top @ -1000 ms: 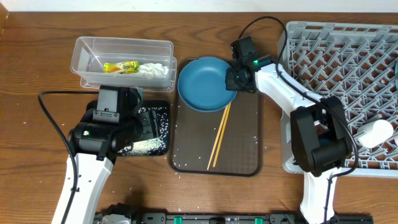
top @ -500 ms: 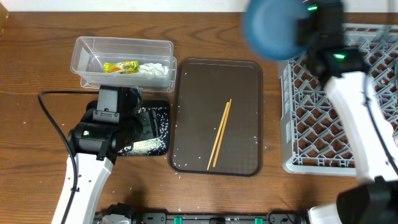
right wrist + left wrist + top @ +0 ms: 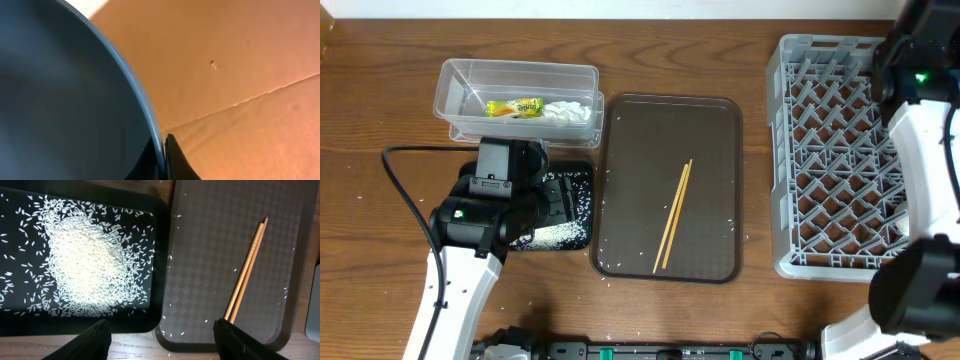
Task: Sort waste into correct bins and load items into the dishwasher rack
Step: 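Lower the blue plate into the dish rack and open the right gripper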
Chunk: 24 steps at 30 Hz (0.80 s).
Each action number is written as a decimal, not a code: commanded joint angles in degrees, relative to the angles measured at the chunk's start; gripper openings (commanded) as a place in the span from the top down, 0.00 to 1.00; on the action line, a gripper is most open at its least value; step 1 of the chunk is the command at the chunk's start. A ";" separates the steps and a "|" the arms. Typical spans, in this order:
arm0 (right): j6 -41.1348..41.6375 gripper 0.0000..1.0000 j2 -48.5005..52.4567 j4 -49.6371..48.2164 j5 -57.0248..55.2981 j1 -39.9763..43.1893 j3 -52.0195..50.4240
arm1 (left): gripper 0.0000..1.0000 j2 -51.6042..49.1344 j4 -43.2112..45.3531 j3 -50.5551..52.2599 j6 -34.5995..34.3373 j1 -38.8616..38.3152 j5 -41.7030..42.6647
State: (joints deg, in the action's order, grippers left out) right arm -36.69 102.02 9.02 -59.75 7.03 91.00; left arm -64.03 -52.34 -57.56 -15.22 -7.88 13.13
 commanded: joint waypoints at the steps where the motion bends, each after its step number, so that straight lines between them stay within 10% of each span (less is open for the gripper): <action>1: -1.49 0.99 2.38 -0.48 -2.62 1.01 0.04 | 0.32 -0.28 -0.13 -0.50 -0.13 0.31 -0.13; 24: -5.51 0.99 7.93 -4.09 -1.20 4.70 -0.07 | 0.31 -0.28 -0.35 -0.50 -0.13 0.31 -0.13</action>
State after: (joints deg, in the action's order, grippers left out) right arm -41.93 110.21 4.58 -61.43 11.88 90.85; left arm -64.03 -52.36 -57.56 -15.22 -7.88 13.15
